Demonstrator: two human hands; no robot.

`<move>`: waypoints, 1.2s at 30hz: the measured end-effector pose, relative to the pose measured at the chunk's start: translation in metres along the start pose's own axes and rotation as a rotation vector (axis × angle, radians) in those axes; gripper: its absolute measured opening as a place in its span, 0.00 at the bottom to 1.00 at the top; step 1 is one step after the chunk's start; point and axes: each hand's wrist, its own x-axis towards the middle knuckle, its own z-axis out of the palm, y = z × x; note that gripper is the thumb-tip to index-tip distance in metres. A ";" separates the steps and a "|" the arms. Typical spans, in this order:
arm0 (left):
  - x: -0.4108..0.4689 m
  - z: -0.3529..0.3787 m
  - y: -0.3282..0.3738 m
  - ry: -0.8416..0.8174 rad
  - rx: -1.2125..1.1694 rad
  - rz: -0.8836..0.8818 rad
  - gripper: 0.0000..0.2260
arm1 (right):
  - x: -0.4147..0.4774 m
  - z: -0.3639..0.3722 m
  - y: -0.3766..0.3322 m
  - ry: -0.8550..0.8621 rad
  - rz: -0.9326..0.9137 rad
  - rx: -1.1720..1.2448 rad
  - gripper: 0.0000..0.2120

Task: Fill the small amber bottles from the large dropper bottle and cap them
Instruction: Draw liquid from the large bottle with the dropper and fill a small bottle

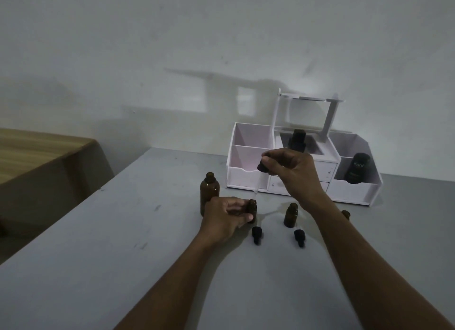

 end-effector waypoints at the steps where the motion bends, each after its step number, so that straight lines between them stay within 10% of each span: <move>1: 0.000 0.000 0.000 -0.001 0.004 -0.001 0.20 | 0.000 0.000 0.000 0.000 0.000 -0.007 0.05; 36: -0.011 -0.004 0.001 -0.026 -0.068 0.026 0.26 | -0.004 0.000 -0.019 0.131 -0.089 -0.017 0.05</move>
